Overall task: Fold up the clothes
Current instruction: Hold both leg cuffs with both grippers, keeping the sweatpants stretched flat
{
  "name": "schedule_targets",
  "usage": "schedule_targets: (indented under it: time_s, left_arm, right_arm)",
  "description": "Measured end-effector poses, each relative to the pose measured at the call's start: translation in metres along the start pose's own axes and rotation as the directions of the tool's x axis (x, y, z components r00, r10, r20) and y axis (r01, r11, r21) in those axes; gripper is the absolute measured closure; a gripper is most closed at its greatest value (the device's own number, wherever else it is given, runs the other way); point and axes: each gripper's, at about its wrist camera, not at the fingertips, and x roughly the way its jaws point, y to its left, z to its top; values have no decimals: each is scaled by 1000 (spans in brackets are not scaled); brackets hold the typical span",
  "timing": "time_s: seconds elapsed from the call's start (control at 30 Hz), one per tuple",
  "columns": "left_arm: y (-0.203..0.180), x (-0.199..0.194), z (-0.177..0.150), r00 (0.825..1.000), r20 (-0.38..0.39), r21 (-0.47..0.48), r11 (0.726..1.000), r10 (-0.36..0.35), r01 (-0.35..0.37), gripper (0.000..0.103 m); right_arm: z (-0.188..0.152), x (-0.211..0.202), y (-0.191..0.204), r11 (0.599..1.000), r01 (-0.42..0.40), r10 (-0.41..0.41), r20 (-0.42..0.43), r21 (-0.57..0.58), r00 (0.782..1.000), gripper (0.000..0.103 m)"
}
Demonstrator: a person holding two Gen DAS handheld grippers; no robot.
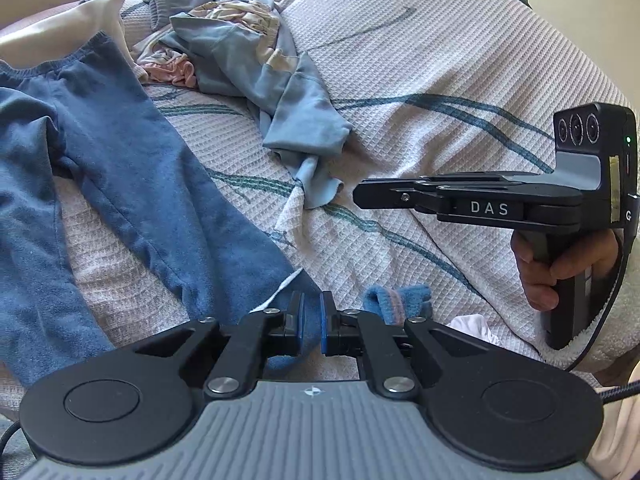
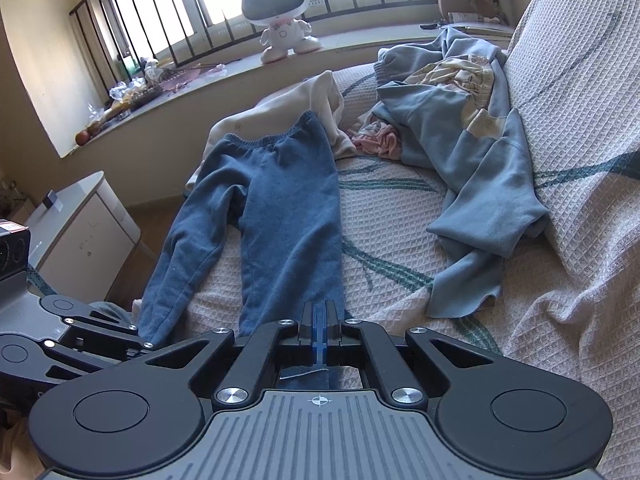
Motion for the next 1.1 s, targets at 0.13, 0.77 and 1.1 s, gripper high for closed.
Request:
schedule_targets:
  time_s: [0.13, 0.77, 1.1]
  left_arm:
    - [5, -4, 2, 1000, 16, -13, 1000, 16, -16, 97]
    - [9, -1, 2, 1000, 7, -32, 999, 27, -27, 97]
    - [9, -2, 2, 1000, 11, -34, 999, 29, -28, 97]
  right_arm:
    - [3, 0, 0, 1000, -4, 4, 11, -6, 1000, 100]
    - [2, -6, -8, 1000, 11, -11, 27, 23, 1000, 93]
    - [0, -10, -17, 998, 42, -43, 31, 44, 999, 93]
